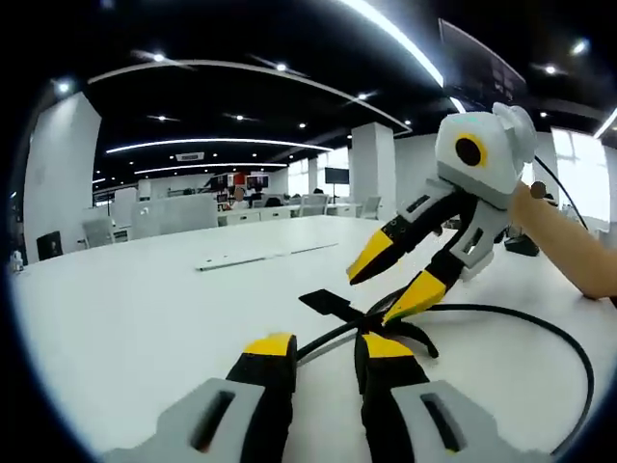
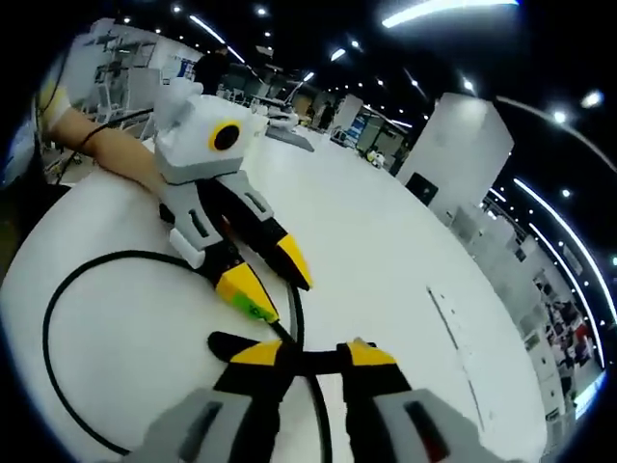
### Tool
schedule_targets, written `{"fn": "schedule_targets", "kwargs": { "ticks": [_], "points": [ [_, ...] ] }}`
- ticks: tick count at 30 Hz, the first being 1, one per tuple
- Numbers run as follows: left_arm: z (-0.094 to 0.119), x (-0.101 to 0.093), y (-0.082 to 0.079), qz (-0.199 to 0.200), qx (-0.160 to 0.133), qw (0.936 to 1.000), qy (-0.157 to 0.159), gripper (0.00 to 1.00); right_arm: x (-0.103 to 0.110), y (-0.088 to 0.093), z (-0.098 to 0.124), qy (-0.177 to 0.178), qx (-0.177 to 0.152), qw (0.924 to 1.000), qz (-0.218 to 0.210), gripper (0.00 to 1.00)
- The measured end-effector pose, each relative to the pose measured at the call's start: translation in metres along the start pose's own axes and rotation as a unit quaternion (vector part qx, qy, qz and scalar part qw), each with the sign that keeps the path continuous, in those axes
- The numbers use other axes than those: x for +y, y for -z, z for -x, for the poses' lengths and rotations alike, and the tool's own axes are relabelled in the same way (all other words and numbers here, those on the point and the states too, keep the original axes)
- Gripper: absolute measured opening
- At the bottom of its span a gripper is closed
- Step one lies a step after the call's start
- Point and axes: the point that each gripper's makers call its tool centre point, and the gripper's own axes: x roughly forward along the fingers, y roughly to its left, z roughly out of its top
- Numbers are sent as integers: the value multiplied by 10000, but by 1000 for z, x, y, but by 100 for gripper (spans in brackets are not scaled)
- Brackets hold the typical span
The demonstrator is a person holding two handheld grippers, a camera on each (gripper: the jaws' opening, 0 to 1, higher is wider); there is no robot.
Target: Find the charging cable on the desk, coil it up and secure with Velcro.
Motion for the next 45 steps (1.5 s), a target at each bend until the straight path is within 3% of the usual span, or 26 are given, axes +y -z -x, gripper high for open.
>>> {"fn": "schedule_targets", "kwargs": {
  "ticks": [5,12,14,16,18,22,28,35,45],
  "points": [
    [1,-1,0,0,-2,10000,-3,26,-3,-10,15,137,-44,9993,350,25],
    [1,0,0,-1,-17,10000,-1,26,-2,-5,29,312,168,9961,811,29],
    [0,0,0,-2,-17,10000,-3,26,-5,-2,31,468,391,9925,1060,29],
    [1,-1,0,-3,-21,10000,-1,26,5,-3,28,380,388,9910,1222,29],
    [1,-1,0,-5,-25,10000,5,26,17,1,25,128,500,9861,1582,31],
    [1,-1,0,-17,-32,10000,13,26,10,8,19,284,973,9721,2114,26],
    [1,-1,0,-18,-33,10000,14,25,20,5,11,80,761,9768,1999,29],
    [1,0,0,-19,-34,10000,13,25,18,13,3,134,901,9661,2414,28],
    [1,-1,0,-23,-35,10000,12,25,16,9,1,196,699,9700,2320,27]
  ]
}}
